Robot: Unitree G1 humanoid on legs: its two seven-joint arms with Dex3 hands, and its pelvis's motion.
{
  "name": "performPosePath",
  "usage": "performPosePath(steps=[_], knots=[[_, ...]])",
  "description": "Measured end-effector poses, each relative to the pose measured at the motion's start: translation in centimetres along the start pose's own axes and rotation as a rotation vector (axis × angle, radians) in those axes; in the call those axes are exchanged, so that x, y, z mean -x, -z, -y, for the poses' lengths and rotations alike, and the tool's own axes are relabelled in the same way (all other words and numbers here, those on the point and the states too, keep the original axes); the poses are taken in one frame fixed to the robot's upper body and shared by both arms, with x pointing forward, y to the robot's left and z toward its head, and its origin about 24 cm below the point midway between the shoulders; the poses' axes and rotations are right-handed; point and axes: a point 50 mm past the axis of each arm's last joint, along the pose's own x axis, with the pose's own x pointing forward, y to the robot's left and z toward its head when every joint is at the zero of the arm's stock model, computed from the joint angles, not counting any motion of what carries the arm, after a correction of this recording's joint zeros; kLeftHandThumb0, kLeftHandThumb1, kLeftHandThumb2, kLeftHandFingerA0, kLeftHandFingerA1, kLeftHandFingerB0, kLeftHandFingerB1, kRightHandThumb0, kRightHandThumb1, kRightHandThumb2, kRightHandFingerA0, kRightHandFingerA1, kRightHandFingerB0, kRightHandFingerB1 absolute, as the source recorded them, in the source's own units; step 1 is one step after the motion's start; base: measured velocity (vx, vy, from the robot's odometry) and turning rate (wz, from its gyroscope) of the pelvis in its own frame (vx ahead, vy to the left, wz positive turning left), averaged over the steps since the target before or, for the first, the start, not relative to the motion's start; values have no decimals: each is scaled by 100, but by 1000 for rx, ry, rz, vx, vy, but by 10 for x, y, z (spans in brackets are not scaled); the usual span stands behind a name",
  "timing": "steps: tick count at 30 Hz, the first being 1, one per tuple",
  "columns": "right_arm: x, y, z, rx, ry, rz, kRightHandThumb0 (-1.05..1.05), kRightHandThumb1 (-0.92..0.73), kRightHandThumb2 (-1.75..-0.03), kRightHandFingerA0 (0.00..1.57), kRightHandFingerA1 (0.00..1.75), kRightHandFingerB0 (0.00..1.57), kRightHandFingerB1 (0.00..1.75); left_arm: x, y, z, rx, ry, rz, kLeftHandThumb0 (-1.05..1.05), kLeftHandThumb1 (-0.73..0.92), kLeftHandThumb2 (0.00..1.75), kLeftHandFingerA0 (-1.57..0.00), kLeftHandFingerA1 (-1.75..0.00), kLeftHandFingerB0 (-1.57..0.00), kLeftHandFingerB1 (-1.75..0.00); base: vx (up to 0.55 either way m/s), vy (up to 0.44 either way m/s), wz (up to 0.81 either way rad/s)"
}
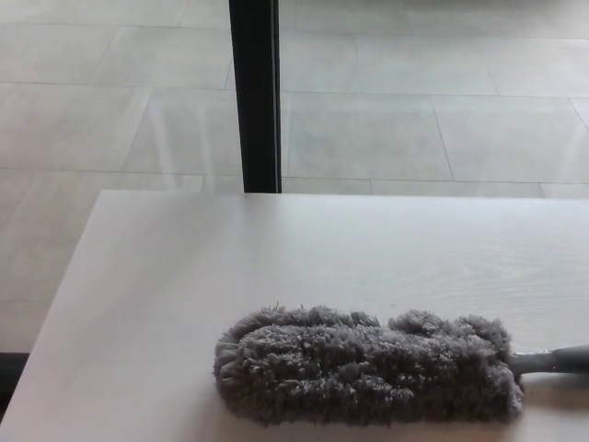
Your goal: The robot uses its right hand to pick up the duster kept in the middle of the desk and use it to wipe the desk by swiping its surface twice
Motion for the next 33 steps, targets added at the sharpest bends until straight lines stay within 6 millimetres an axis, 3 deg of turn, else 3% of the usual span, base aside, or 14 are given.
performPosePath(steps=[5, 6, 7, 8, 10, 11, 14, 20, 21, 23, 24, 30, 31, 33], knots=[[0, 10, -46, 64, -192, -34, -73, -68, -61, 49, 58, 31, 32, 0, 0, 0, 8, 4, 0, -54, 71, 61, -67, -63, -50, -45, 0, 0, 0], [2, 13, -54, 74, -226, -40, -79, -57, -93, 49, 65, 27, 45, 0, 0, 0, 10, 5, 0, -56, 69, 61, -67, -62, -51, -44, 0, 0, 0], [4, 16, -63, 91, -267, -49, -79, -57, -93, 49, 65, 27, 45, 0, 0, 0, 11, 5, 1, -56, 69, 61, -67, -62, -51, -44, 0, 0, 0], [6, 19, -70, 105, -298, -58, -72, -65, -61, 51, 58, 35, 33, 0, 0, -1, 12, 5, 1, -55, 71, 61, -68, -64, -49, -44, 0, 0, 0], [11, 25, -82, 132, -359, -77, -71, -65, -61, 52, 60, 36, 34, 0, 1, -1, 13, 5, 0, -55, 70, 61, -67, -61, -50, -44, 0, 0, 0], [14, 28, -86, 142, -378, -84, -72, -56, -91, 50, 69, 33, 48, 0, 1, -1, 12, 5, 0, -54, 69, 60, -67, -63, -49, -44, 0, 0, 0], [26, 40, -103, 189, -474, -122, -69, -56, -91, 50, 69, 34, 49, 1, 1, -2, 16, 6, -1, -55, 69, 61, -68, -61, -50, -43, 0, 0, 0], [40, 59, -115, 297, -596, -161, -65, -55, -93, 44, 69, 28, 50, 1, 3, -2, 20, 10, -4, -51, 70, 61, -68, -62, -50, -44, 0, 0, 0], [40, 59, -115, 305, -601, -160, -67, -71, -61, 40, 66, 31, 39, 1, 3, -2, 21, 10, -4, -52, 71, 61, -66, -62, -48, -44, 0, 0, 0], [40, 62, -116, 346, -623, -153, -67, -70, -61, 35, 63, 30, 37, 1, 3, -3, 25, 10, -4, -52, 70, 61, -68, -64, -50, -45, 0, 0, 0], [40, 64, -116, 370, -635, -151, -67, -68, -61, 21, 57, 26, 34, 1, 3, -3, 25, 10, -4, -51, 70, 61, -67, -62, -48, -45, 0, 0, 0], [41, 71, -123, 471, -690, -136, -77, -72, -62, 7, 64, 21, 36, 1, 3, -3, 24, 11, -5, -54, 71, 61, -68, -61, -51, -44, 0, 0, 0], [41, 71, -124, 485, -697, -134, -80, -55, -94, 3, 58, 15, 48, 1, 3, -3, 24, 12, -5, -54, 71, 61, -68, -61, -49, -43, 0, 0, 0], [41, 73, -127, 524, -716, -128, -80, -55, -92, 3, 57, 16, 47, 1, 3, -3, 24, 12, -5, -54, 70, 61, -66, -60, -47, -42, 0, 0, 0]])
